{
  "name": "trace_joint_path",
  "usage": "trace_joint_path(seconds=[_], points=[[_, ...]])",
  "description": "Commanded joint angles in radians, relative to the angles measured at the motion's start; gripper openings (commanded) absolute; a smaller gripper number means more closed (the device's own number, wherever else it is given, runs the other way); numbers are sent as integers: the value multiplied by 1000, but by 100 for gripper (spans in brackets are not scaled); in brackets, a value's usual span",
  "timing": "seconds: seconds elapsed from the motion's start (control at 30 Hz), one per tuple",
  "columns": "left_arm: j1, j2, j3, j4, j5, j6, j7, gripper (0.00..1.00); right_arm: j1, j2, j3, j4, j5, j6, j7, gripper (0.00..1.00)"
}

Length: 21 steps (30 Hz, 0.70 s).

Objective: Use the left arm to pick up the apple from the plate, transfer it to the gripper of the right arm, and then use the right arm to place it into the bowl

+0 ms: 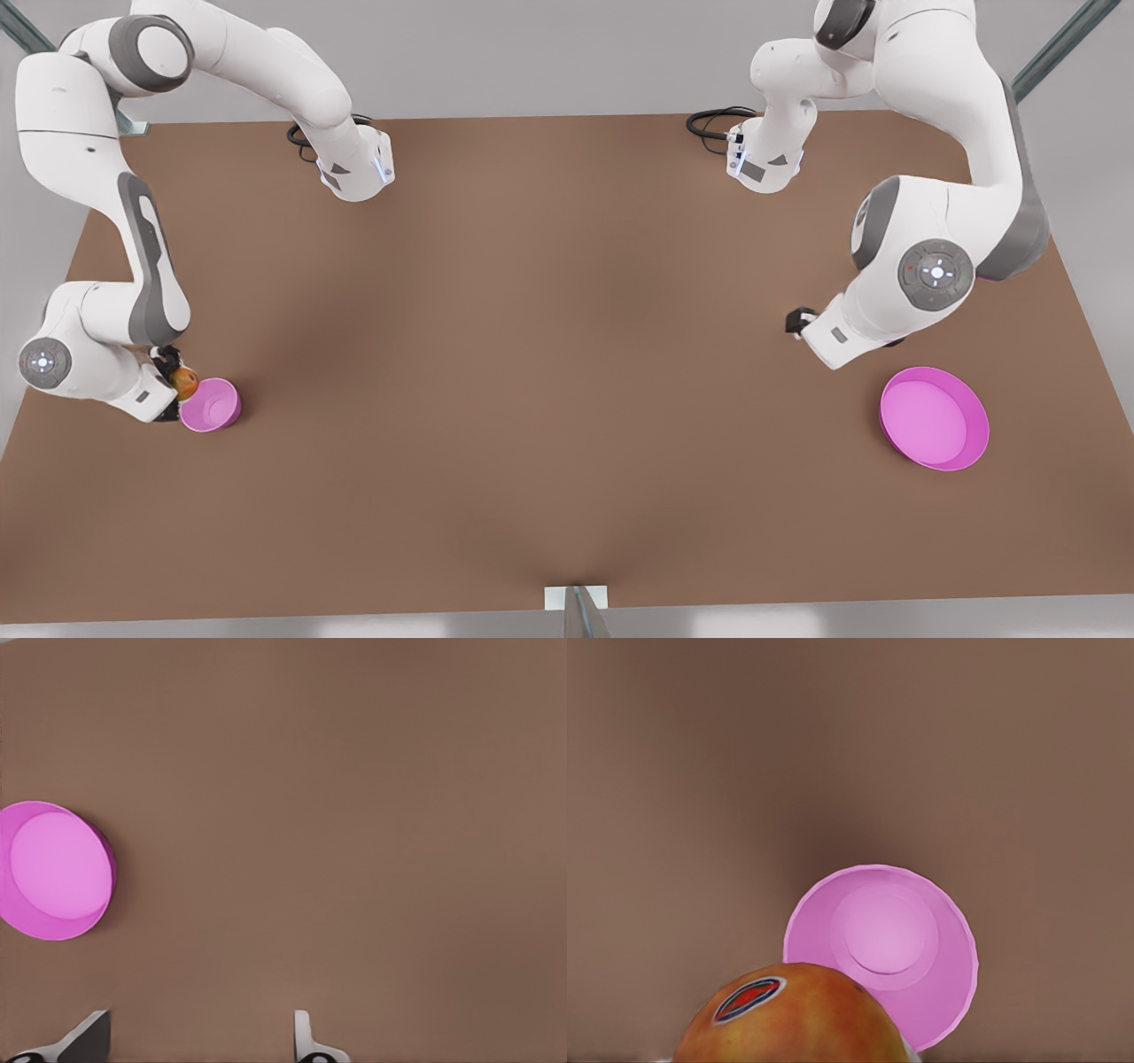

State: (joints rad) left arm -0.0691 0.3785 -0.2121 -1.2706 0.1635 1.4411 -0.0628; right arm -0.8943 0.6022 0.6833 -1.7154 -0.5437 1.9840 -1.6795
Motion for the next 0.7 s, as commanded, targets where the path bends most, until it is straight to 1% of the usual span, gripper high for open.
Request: trace_joint_path(seconds=[0.0,0.2,0.47,0.5,0.53,0.57,0.63,0.67], points=[[3,8,0,7,16,-33,-78,100,-9,-1,1,-24,-33,118,103,62],[5,8,-1,2,14,-33,-78,100,-28,41,-5,-41,-51,207,118,62],[8,8,-3,3,18,-42,-63,100,-26,99,-7,-49,-50,194,123,62],[3,8,-4,3,14,-44,-64,100,-29,99,-8,-53,-48,194,123,66],[2,8,-6,3,16,-44,-66,100,-35,99,-8,-58,-48,194,124,79],[2,8,-6,3,16,-45,-66,100,-37,99,-8,-58,-48,194,136,100],[2,8,-6,2,13,-50,-64,100,-40,103,-8,-61,-48,194,139,100],[-3,8,-9,2,13,-83,-66,100,-48,105,-8,-67,-48,194,141,100]])
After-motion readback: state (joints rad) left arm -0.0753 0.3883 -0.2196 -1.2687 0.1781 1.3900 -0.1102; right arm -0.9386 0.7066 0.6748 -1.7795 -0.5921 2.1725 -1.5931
